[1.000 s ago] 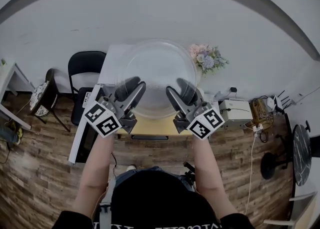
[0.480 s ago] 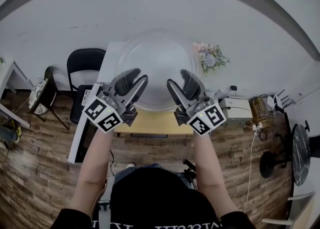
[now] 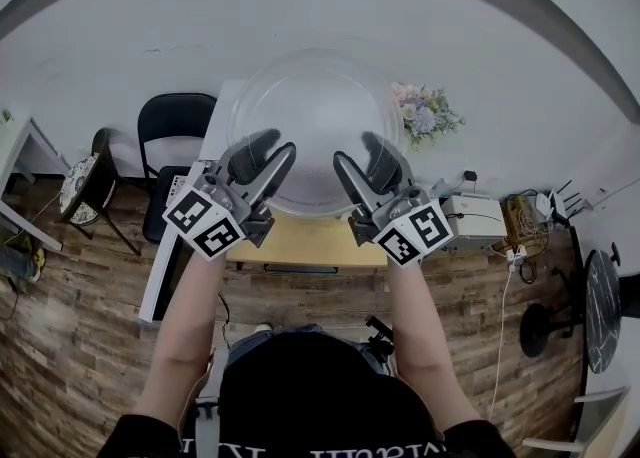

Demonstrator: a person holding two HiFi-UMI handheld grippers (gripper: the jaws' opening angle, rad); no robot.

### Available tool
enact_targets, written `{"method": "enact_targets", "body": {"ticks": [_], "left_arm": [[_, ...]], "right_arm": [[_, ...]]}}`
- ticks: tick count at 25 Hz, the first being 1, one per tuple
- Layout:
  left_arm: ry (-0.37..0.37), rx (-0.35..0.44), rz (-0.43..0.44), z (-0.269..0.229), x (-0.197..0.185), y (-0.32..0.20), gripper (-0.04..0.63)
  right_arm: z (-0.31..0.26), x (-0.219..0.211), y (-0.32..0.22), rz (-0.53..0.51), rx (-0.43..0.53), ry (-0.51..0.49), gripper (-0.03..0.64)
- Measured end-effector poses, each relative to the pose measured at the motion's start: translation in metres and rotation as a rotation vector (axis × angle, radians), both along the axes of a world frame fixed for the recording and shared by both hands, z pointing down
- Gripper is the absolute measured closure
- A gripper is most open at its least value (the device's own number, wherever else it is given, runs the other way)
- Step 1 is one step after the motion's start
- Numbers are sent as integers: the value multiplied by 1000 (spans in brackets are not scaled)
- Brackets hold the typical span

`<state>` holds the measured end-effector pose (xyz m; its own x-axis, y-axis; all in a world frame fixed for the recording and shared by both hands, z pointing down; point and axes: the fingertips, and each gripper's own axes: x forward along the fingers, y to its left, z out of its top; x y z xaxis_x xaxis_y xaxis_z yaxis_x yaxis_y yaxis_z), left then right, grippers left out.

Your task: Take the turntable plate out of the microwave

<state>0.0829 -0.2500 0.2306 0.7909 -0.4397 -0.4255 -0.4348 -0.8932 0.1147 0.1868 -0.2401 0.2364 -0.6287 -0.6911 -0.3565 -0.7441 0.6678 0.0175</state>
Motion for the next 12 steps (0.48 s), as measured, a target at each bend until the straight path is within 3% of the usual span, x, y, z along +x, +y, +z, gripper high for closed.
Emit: {"method": "enact_targets", "body": {"ticks": [12], "left_arm": [[-3,2,3,-8,-4,2,454]], "right_arm": [[-8,-4,3,10,12,2,351]]}}
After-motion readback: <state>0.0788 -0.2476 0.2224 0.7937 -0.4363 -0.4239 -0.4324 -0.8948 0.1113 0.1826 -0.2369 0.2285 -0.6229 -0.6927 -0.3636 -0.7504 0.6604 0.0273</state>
